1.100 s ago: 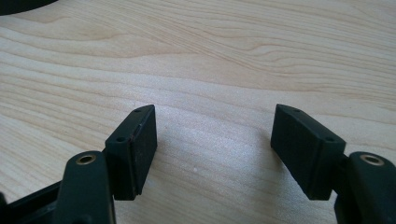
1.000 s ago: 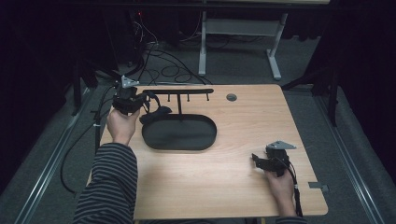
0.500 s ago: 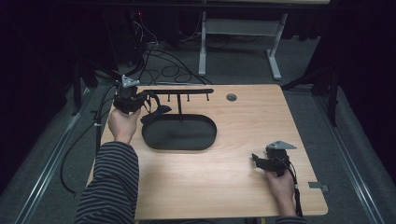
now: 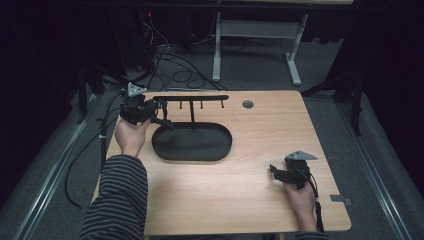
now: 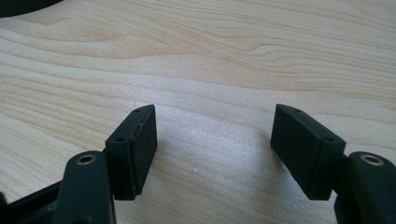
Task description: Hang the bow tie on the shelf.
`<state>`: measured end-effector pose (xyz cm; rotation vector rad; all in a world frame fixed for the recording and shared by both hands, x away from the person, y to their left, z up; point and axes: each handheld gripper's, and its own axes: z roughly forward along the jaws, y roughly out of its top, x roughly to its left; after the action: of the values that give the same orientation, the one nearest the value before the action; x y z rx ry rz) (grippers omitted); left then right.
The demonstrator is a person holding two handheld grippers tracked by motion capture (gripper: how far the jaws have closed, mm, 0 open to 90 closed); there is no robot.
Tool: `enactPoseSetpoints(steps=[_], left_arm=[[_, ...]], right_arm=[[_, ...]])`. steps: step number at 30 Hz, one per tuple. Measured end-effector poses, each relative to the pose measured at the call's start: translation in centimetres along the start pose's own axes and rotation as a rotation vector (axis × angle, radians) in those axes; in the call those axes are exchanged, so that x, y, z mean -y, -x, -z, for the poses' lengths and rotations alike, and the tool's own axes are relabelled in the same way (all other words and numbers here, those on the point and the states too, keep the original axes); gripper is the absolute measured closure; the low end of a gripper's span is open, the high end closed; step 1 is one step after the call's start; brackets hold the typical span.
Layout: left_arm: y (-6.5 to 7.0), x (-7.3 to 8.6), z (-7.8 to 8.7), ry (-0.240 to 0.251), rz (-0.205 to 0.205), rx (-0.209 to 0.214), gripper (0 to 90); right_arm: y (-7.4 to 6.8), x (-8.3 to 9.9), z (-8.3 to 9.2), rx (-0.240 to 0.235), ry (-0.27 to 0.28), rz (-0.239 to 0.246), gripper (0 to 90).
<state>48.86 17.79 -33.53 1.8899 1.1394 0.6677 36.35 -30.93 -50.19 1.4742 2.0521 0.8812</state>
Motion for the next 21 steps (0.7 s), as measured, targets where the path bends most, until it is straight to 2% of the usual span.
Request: enactPoseSetpoints(steps=[2,9,12,21], left_arm=[[0.0,0.3,0.5,0.009,0.015,0.014,72.6],[0.1,0.7,1.5,0.011,0.019,0.015,67.9],[-0.1,0.8,1.9,0.015,0.043,0.024,64.5],[-0.1,1.1,3.0,0.027,0.04,0.03,60.8]], right_arm=[[0.0,0.0,0.0,0.0,0.001,0.001,33.1],[0.0,0.0,0.0,-0.003,0.0,-0.003,33.1],[0.0,0.0,0.0,-0.004,0.0,0.0,33.1],[0.0,0.0,0.0,-0.002,0.0,0.003,33.1]])
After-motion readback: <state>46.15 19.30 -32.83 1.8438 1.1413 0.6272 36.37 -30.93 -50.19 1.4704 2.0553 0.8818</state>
